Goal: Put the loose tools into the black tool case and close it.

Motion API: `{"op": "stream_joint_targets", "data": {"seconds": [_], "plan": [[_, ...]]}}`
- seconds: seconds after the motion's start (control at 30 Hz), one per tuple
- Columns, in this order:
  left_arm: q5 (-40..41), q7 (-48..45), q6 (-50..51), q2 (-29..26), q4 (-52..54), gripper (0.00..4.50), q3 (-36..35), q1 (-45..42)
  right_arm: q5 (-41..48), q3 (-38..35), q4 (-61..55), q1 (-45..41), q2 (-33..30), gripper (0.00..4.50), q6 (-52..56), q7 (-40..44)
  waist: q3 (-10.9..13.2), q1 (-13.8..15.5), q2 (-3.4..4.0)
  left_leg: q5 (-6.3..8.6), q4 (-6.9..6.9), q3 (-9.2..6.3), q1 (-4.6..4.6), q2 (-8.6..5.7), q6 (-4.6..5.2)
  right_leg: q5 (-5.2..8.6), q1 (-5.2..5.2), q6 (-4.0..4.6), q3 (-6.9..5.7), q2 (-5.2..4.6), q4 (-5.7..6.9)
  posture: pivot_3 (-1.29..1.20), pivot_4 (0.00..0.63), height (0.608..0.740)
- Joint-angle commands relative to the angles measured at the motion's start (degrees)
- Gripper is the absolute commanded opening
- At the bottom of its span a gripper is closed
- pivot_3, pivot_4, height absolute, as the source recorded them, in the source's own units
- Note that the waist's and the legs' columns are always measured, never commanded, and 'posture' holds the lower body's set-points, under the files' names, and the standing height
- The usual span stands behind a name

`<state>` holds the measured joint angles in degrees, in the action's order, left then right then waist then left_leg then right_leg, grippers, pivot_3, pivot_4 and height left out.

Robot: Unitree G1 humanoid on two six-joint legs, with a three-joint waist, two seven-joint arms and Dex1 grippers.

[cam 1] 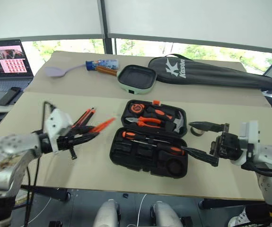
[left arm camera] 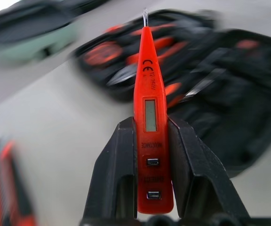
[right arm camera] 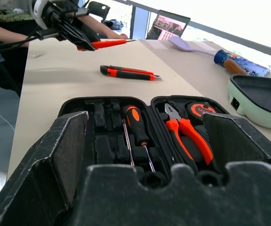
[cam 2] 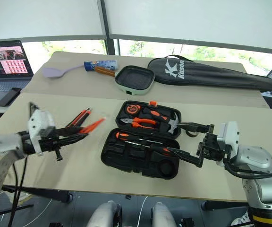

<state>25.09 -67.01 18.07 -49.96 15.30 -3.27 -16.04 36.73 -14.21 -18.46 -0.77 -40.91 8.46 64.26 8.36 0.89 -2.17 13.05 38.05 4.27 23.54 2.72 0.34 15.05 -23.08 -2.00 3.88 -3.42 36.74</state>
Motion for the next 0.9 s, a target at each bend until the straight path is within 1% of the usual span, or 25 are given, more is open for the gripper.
{"op": "stream_joint_targets", "data": {"seconds": [0.03, 0.07, 0.17, 0.33, 0.43, 0.67, 0.8, 0.9], "plan": [[-7.44, -7.89, -5.07, -0.79, -4.31, 0.45, 10.57, -9.58, 1.71, -3.66, -3.56, 3.33, -1.88, 4.5, 1.92, -0.61, 0.0, -0.15, 0.0, 0.0, 0.0, 0.02, 0.06, 0.0, 0.01, -0.02, -0.05, -0.04, 0.01, 0.02, 0.0, 0.0, 0.15, 0.74], [-9.34, -9.04, -5.72, -0.58, -5.52, 0.45, 12.96, -11.54, 2.14, -4.26, -4.32, 4.69, -2.26, 4.5, 2.51, -0.66, 0.0, -0.26, 0.0, 0.01, 0.0, -0.04, 0.15, -0.02, 0.03, -0.02, -0.1, -0.07, -0.01, 0.07, 0.0, 0.0, 0.15, 0.74], [-14.03, -8.54, -2.91, 2.79, -8.26, 0.45, 19.54, -17.48, 2.61, -6.15, -6.94, 9.84, -3.16, 4.5, 4.19, -0.9, 0.01, -0.6, 0.02, 0.08, 0.0, -0.12, 0.23, 0.01, 0.14, 0.02, -0.17, -0.09, 0.0, 0.18, 0.03, 0.0, 0.15, 0.74], [-21.49, -8.71, -4.86, 5.5, -11.97, 0.45, 26.2, -20.98, 4.54, -8.76, -9.93, 15.2, -2.32, 4.5, 7.1, -3.3, 0.03, -0.54, 0.01, 0.08, 0.04, -0.19, 0.26, -0.01, 0.14, 0.03, -0.15, -0.12, -0.03, 0.18, 0.05, 0.0, 0.15, 0.74], [-23.92, -8.09, -4.26, 7.08, -12.97, 0.45, 28.07, -21.91, 3.93, -9.88, -10.84, 17.91, -2.39, 4.5, 6.33, -2.76, 0.03, -0.42, 0.01, 0.08, 0.08, -0.22, 0.25, -0.01, 0.14, 0.04, -0.12, -0.12, -0.02, 0.18, 0.08, 0.0, 0.15, 0.74], [-26.38, -7.72, -0.81, 10.0, -12.7, 0.45, 29.83, -22.52, 4.37, -10.74, -11.88, 19.32, -1.81, 4.5, 6.1, -3.24, 0.03, -0.31, 0.0, 0.08, 0.3, -0.26, 0.25, -0.01, 0.14, 0.04, -0.06, -0.15, -0.03, 0.18, 0.21, 0.0, 0.15, 0.74], [-27.9, -8.6, -0.29, 9.69, -12.75, 0.45, 31.04, -22.39, 4.46, -11.0, -12.35, 20.08, -1.47, 4.5, 6.17, -3.18, 0.03, -0.26, 0.01, 0.08, 0.34, -0.28, 0.25, -0.01, 0.14, 0.04, -0.05, -0.16, -0.03, 0.18, 0.25, 0.0, 0.15, 0.74], [-30.75, -7.5, 0.89, 9.26, -13.15, 0.45, 32.14, -22.43, 4.35, -10.97, -12.53, 20.39, -1.34, 4.5, 6.2, -3.11, 0.03, -0.26, 0.01, 0.08, 0.37, -0.28, 0.22, -0.01, 0.14, 0.04, -0.02, -0.16, -0.03, 0.18, 0.27, 0.0, 0.15, 0.74]]}}
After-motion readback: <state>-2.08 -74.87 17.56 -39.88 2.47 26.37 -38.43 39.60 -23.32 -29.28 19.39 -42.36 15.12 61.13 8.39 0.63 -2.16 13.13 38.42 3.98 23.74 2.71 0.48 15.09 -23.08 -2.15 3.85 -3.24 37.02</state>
